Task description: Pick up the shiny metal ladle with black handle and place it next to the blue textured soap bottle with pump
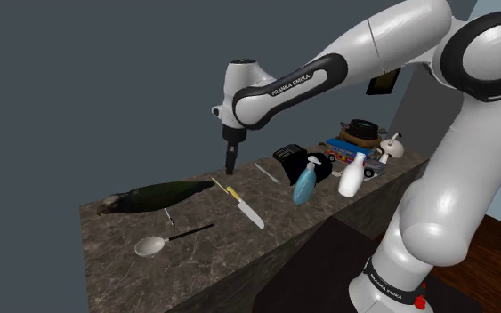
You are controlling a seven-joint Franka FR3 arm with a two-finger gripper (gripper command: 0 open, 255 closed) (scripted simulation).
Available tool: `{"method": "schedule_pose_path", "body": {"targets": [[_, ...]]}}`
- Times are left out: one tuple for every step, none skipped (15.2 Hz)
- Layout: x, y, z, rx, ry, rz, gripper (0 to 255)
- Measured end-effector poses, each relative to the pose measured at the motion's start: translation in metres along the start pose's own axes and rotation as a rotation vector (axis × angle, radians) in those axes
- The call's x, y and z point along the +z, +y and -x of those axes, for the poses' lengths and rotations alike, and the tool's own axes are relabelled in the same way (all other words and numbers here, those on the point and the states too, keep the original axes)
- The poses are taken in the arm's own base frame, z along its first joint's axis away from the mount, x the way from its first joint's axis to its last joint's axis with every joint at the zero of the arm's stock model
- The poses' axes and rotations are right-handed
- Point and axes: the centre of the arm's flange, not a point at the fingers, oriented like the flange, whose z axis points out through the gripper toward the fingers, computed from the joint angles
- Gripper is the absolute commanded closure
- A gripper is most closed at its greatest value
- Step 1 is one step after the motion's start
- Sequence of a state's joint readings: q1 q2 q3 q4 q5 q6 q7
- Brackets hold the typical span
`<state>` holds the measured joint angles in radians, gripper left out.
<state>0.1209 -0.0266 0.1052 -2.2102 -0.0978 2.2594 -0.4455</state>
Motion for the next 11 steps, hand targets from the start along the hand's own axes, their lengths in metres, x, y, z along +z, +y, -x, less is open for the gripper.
{"method": "schedule_pose_path", "body": {"targets": [[0.01, 0.002, -0.008, -0.026, -0.003, 0.001, 0], [0.021, -0.002, -0.018, -0.052, -0.006, 0.001, 0], [0.033, -0.005, -0.025, -0.078, -0.009, 0.002, 0], [0.042, -0.008, -0.03, -0.105, -0.012, 0.003, 0], [0.052, -0.012, -0.039, -0.13, -0.014, 0.004, 0], [0.065, -0.011, -0.047, -0.157, -0.017, 0.004, 0], [0.078, -0.014, -0.054, -0.183, -0.021, 0.004, 0], [0.09, -0.017, -0.062, -0.209, -0.023, 0.005, 0], [0.1, -0.018, -0.069, -0.236, -0.026, 0.006, 0], [0.11, -0.022, -0.077, -0.262, -0.029, 0.006, 0], [0.122, -0.028, -0.085, -0.288, -0.032, 0.007, 0]]}}
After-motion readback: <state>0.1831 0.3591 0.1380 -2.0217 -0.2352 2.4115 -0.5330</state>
